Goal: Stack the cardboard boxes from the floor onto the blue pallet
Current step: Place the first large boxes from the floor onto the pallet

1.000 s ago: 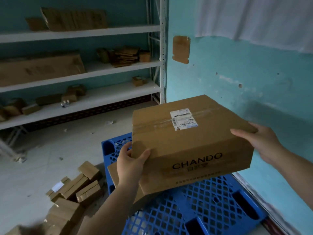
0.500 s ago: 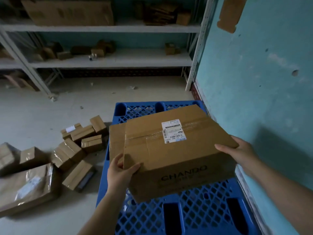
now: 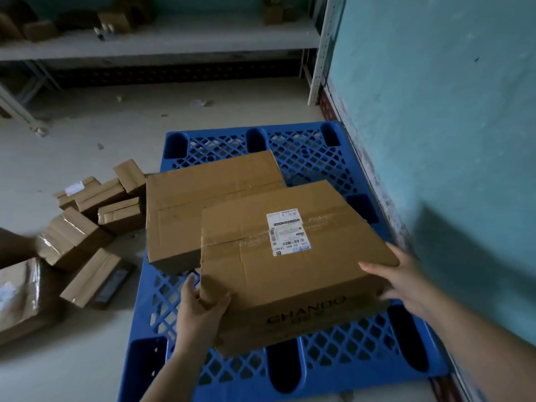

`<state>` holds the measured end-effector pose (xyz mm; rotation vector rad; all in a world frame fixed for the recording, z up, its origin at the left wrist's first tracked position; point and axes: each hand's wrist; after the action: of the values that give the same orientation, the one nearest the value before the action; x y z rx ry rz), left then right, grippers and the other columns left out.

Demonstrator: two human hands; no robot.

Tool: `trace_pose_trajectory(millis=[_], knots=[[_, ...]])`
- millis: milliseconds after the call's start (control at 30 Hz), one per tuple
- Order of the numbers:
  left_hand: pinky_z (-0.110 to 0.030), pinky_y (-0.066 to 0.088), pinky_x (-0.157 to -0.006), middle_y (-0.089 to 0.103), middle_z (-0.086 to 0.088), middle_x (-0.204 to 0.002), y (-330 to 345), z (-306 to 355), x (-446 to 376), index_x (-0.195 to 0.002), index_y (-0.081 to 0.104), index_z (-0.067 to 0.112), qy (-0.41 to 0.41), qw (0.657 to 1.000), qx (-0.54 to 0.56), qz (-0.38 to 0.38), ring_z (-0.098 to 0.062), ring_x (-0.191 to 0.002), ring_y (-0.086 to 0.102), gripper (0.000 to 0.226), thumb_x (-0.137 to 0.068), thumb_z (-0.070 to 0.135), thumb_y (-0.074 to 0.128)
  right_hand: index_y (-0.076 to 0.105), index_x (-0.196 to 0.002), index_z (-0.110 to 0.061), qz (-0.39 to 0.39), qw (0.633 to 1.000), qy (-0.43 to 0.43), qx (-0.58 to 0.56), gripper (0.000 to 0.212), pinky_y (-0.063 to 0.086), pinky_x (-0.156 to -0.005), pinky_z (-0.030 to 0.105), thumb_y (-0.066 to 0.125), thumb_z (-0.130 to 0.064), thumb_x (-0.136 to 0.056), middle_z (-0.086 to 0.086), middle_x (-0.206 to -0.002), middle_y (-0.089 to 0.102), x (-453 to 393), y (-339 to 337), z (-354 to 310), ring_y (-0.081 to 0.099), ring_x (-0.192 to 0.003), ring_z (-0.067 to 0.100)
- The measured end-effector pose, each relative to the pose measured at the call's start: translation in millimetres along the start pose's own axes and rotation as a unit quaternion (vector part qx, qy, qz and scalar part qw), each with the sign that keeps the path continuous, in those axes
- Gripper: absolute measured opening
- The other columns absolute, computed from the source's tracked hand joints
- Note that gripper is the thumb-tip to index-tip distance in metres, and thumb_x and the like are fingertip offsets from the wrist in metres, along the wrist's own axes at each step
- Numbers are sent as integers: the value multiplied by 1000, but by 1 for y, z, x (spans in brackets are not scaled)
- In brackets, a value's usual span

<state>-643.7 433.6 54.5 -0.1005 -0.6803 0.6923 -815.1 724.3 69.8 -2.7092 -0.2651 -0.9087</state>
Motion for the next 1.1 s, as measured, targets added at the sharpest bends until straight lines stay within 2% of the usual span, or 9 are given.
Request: trace_pose_trajectory(millis=[167, 333, 500, 600, 700, 800, 867, 933, 1100], knots=[[-39, 45, -84, 57, -10, -122, 15, -64, -11, -139, 30, 25, -49, 999, 0, 15, -25, -99, 54, 81, -72, 17, 76, 30, -142, -29, 27, 998, 53, 8, 101, 45, -90, 60, 84, -16, -58, 5, -147, 34, -25, 13, 78, 36, -130, 35], [-48, 47, -90, 56, -9, -123, 9, -110, -48, -135, 33, 27, -61, 998, 13, 20, -28, -103, 56, 75, -74, 11, 74, 39, -138, -28, 6, 998, 68, -3, 91, 43, -92, 61, 84, -13, -60, 6, -127, 53, -57, 49, 122, 49, -118, 32], [-51, 50, -86, 54, -8, -113, 1, -146, -77, -138, 31, 26, -46, 999, -6, 22, -31, -105, 54, 82, -72, 2, 73, 40, -136, -24, 12, 998, 69, 8, 87, 50, -88, 51, 82, -7, -62, -7, -100, 58, -79, 83, 163, 57, -93, 20], [-46, 48, -86, 50, -5, -113, 1, -160, -97, -140, 28, 27, -32, 999, -28, 9, -27, -106, 51, 86, -71, 1, 73, 40, -136, -23, 20, 997, 70, 31, 85, 51, -86, 47, 82, -8, -64, -3, -111, 57, -91, 98, 177, 56, -100, 22], [-35, 48, -73, 50, -5, -116, 4, -168, -118, -141, 27, 28, -26, 999, -30, 6, -21, -103, 47, 86, -73, -4, 69, 44, -132, -21, 34, 993, 52, 100, 77, 51, -84, 42, 82, -13, -65, -6, -108, 57, -104, 110, 183, 56, -98, 21], [-30, 50, -62, 51, -7, -123, 8, -176, -139, -143, 21, 29, -34, 998, -45, -4, -20, -101, 49, 88, -75, -6, 65, 47, -127, -18, 51, 982, 30, 181, 70, 49, -91, 48, 81, -19, -66, 4, -117, 59, -115, 121, 184, 57, -105, 25], [-41, 53, -76, 49, -9, -131, 11, -181, -149, -144, 18, 30, -38, 997, -62, -15, -26, -111, 51, 91, -75, -5, 65, 42, -133, -13, 68, 971, 29, 227, 77, 49, -91, 48, 81, -20, -67, 8, -125, 55, -123, 126, 184, 55, -111, 28], [-47, 46, -92, 46, -8, -137, 14, -186, -156, -145, 15, 31, -39, 996, -74, -23, -30, -122, 46, 93, -75, -3, 66, 43, -132, -11, 69, 965, 25, 252, 75, 49, -91, 48, 80, -19, -67, 11, -125, 55, -130, 130, 185, 54, -111, 30], [-49, 44, -97, 46, -7, -140, 10, -196, -172, -145, 13, 30, -56, 996, -61, -41, -31, -125, 45, 90, -77, -2, 63, 42, -131, -8, 78, 950, 31, 302, 76, 47, -92, 41, 80, -17, -67, 13, -126, 54, -138, 144, 201, 54, -111, 31]])
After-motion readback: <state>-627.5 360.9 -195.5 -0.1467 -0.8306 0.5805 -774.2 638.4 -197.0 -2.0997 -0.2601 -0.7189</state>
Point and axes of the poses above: each hand's wrist, its own x-axis away from the middle knuckle, its own y-axis out of the palm, z = x × y
